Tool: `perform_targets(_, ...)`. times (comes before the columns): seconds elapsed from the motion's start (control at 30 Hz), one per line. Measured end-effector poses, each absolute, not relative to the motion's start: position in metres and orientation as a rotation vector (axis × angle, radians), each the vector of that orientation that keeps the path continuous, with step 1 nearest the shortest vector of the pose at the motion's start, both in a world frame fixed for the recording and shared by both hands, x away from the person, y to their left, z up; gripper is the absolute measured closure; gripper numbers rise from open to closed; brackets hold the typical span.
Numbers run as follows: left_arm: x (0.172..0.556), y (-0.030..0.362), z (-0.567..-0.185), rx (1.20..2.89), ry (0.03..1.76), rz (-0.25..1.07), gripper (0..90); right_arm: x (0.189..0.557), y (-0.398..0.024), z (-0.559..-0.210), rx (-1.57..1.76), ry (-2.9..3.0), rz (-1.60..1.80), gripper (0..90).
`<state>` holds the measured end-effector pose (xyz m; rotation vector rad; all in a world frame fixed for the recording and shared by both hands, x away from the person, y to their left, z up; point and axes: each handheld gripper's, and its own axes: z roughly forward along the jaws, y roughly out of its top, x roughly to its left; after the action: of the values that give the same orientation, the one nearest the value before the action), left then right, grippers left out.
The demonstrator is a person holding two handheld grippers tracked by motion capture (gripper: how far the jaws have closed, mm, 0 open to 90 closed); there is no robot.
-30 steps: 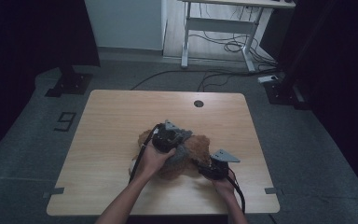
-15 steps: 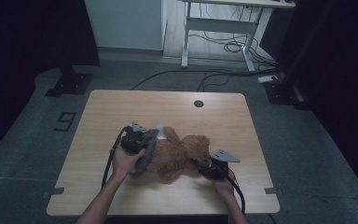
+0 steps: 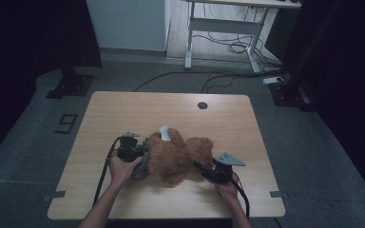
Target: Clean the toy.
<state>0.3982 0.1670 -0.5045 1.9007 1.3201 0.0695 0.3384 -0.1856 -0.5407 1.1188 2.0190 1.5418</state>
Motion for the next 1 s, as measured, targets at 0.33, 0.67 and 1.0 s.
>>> perform_targets(0.33, 0.427, 0.170, -0.484, 1.798, 1.319, 0.077, 81.5, 0.353, -0.173, -0.527, 1.005, 1.937, 1.517, 48.4)
perform_targets(0.67, 0.442, 0.173, -0.496, 1.758, 1.356, 0.095, 80.1, 0.384, -0.165, -0.542, 0.991, 1.950, 1.368, 46.6)
perform_targets(1.0, 0.414, 0.176, -0.469, 1.847, 1.281, 0.158, 78.3, 0.367, -0.179, -0.546, 0.964, 2.055, 1.353, 46.2)
